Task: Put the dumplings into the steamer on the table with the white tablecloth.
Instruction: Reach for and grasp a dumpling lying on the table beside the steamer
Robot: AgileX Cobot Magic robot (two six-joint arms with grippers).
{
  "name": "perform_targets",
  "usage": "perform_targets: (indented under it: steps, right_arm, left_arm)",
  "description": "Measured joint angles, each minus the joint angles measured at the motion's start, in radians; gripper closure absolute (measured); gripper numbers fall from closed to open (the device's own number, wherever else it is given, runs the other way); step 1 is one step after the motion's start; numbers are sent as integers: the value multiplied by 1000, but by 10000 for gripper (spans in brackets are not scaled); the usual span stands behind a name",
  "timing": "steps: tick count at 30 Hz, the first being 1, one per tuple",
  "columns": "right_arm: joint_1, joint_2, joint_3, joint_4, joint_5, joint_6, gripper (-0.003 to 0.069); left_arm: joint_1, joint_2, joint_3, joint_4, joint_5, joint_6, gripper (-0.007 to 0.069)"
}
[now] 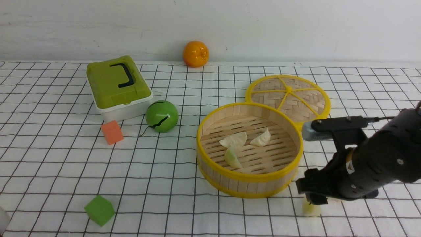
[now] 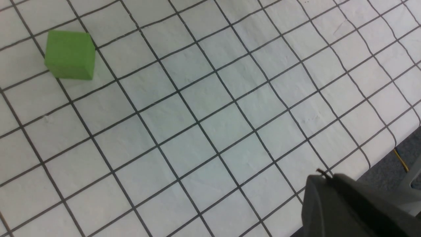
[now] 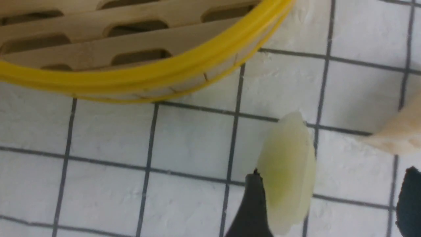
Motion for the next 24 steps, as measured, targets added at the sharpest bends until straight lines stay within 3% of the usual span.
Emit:
perform_targets:
  steps: [9, 15, 20, 24]
  right_arm:
    - [0, 155, 0, -29, -94, 22, 144]
    - [0, 144, -18, -31, -31, 18, 424]
    - [0, 16, -131, 4, 92, -50, 419]
    - [0, -2, -312, 126, 143, -191, 419]
  left_arm:
    - [0, 0, 0, 0, 11, 0, 606]
    - [0, 0, 0, 0, 14, -2, 599]
    - [0, 0, 0, 0, 15, -2, 594]
    - [0, 0, 0, 1, 5, -1, 590]
